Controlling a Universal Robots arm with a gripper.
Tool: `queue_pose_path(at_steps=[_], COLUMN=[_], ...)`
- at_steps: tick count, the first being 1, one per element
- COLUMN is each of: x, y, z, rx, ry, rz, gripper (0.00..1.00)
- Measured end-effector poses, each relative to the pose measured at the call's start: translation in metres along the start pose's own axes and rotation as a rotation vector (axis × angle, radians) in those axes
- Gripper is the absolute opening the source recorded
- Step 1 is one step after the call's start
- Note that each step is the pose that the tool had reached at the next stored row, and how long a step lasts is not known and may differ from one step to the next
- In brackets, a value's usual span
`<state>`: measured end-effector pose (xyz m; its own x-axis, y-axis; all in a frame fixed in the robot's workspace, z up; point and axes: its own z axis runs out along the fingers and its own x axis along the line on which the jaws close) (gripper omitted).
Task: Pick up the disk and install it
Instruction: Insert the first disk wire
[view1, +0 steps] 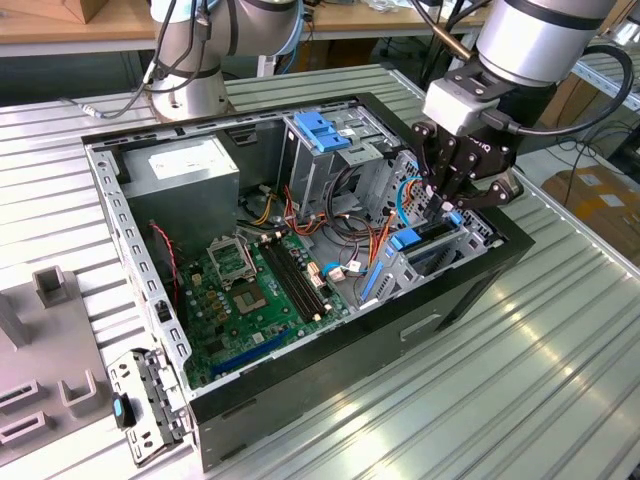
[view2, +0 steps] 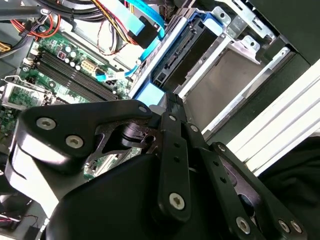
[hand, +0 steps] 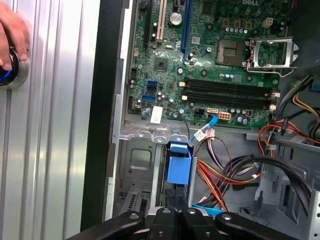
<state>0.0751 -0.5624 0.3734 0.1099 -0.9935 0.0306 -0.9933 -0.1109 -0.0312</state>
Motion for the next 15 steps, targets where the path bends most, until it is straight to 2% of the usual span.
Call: queue_pose_path(at_steps=[7,10,15], x=[0.0,0.0,0.0], y=[-0.0001,-0.0001,-0.0005], z=[0.0,0.0,-0.0001], rx=[0.0018,0.0031,0.0042], ry=[-0.0018,-0.0032,-0.0043], rz=[-0.059,-0.104,-0.139], gripper=[0.11,0.11,0.11])
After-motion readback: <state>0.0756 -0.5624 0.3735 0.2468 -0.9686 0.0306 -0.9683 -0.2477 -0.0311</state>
